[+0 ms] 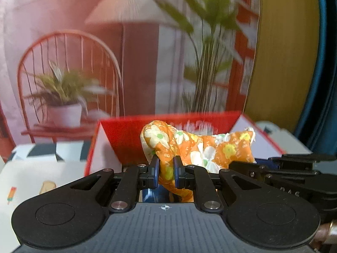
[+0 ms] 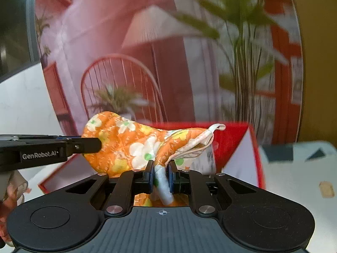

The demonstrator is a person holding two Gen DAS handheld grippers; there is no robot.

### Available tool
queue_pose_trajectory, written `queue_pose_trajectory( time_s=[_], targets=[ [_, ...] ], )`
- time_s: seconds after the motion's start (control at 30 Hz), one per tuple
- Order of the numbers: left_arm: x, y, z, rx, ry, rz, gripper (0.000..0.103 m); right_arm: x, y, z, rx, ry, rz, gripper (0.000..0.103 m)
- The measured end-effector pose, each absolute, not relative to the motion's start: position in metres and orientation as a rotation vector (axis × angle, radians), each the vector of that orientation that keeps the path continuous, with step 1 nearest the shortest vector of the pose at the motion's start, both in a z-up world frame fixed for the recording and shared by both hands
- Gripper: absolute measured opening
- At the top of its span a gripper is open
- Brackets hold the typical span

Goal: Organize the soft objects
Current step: 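Carry the orange cushion with both grippers over the red box and lower it in, then open both grippers to release the cushion into the box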

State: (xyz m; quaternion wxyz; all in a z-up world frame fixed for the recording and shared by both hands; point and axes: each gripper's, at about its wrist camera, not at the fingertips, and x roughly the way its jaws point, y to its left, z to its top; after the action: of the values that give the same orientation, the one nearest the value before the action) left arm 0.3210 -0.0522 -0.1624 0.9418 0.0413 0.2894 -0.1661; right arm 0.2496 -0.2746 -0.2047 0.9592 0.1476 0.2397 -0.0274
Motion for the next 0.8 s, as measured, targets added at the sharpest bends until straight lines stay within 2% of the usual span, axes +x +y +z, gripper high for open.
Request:
queue_pose_trajectory(
  time_s=[0.13,0.5,0.57,0.63,0.7,0.73,0.8],
  targets=[
    [0.33,-0.05,-0.179,0.079,0.69,-0.356,0.015,0.255,-0.277,-0.219,0.35,0.555,-0.051,0.012],
    [0.333,-0.052,-0.192,0.098,0.75,-0.363,0.016,0.259,-0.264,-0.227,0.331,0.62,-0.087,0.015],
    [0.334,-0.053,-0.191,0.098,0.748,-0.361,0.021,0.259,-0.262,-0.225,0.3,0.627,-0.118,0.021],
    [0.331,-0.053,-0.187,0.11,0.734,-0.352,0.041,0.255,-0.261,-0.223,0.287,0.623,-0.145,0.027],
    [0.324,-0.052,-0.182,0.123,0.703,-0.351,0.052,0.251,-0.261,-0.22,0.272,0.617,-0.168,0.036],
    [0.322,-0.052,-0.18,0.128,0.69,-0.355,0.053,0.248,-0.261,-0.217,0.26,0.61,-0.184,0.039],
    [0.315,-0.051,-0.175,0.135,0.673,-0.357,0.055,0.241,-0.262,-0.212,0.244,0.59,-0.202,0.052]
  ],
)
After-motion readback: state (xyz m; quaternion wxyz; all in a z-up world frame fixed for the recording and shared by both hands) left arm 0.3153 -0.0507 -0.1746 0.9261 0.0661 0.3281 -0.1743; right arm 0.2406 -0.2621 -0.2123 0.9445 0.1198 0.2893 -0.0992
